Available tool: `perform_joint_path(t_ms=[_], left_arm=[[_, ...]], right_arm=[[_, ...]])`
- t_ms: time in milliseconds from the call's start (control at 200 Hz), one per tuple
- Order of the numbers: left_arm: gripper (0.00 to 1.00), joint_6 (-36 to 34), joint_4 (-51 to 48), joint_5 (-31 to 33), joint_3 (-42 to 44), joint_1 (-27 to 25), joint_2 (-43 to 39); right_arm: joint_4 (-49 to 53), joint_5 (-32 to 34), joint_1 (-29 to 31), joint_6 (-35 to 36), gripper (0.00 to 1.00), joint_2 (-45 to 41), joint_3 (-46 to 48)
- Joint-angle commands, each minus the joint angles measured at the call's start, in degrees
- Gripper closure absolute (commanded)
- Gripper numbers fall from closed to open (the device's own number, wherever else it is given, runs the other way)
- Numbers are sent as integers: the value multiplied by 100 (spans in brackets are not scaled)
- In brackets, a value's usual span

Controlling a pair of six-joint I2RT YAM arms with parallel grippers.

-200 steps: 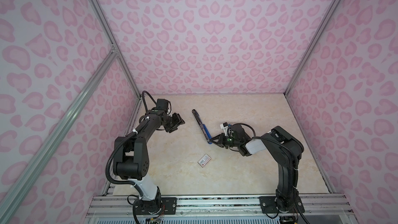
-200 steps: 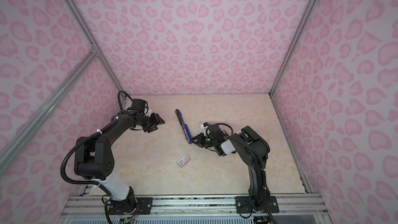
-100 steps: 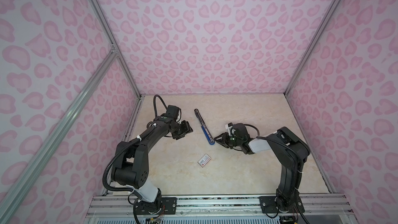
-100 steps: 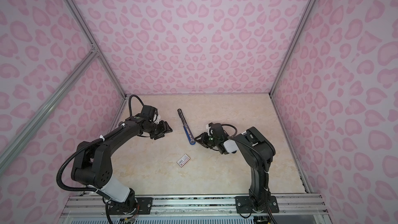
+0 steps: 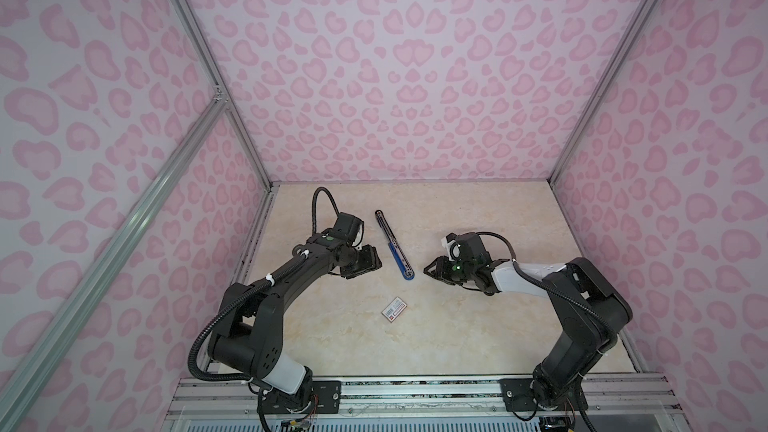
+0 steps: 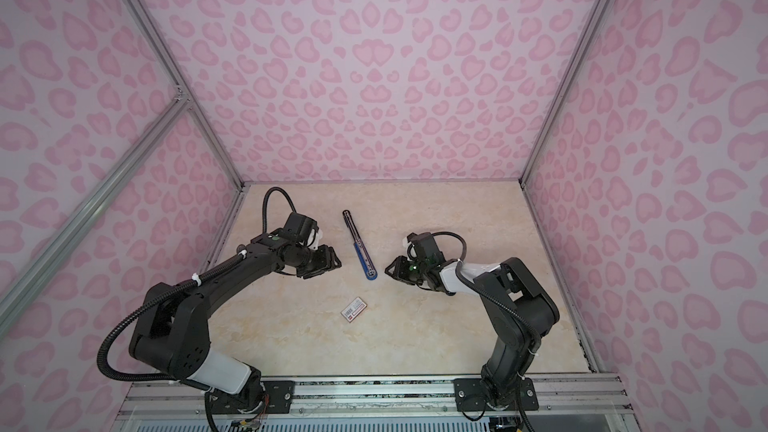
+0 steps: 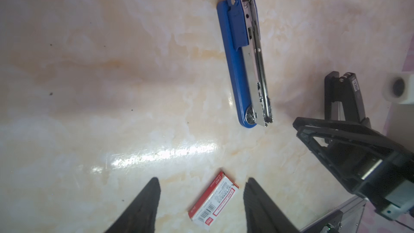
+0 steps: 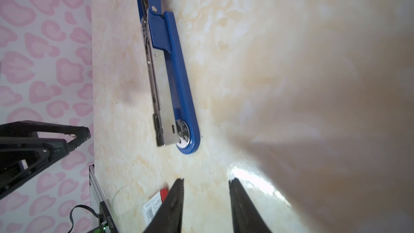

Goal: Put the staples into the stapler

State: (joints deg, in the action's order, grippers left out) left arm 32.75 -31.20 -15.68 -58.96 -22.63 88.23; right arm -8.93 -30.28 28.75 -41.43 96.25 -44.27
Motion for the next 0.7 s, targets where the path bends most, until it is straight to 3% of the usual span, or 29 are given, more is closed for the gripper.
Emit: perform_joint_path(t_ms=[0,315,695], left_arm=[[36,-155,47,118,136,-165,-111],[36,-153,303,429,499,-933,-350],[35,-390,297,621,529,-1654,218]], right_arm=[[384,221,2,367,62,-273,162],[941,670,119,665,59,-1020,524],[1004,778,139,676,58,-1197,738]])
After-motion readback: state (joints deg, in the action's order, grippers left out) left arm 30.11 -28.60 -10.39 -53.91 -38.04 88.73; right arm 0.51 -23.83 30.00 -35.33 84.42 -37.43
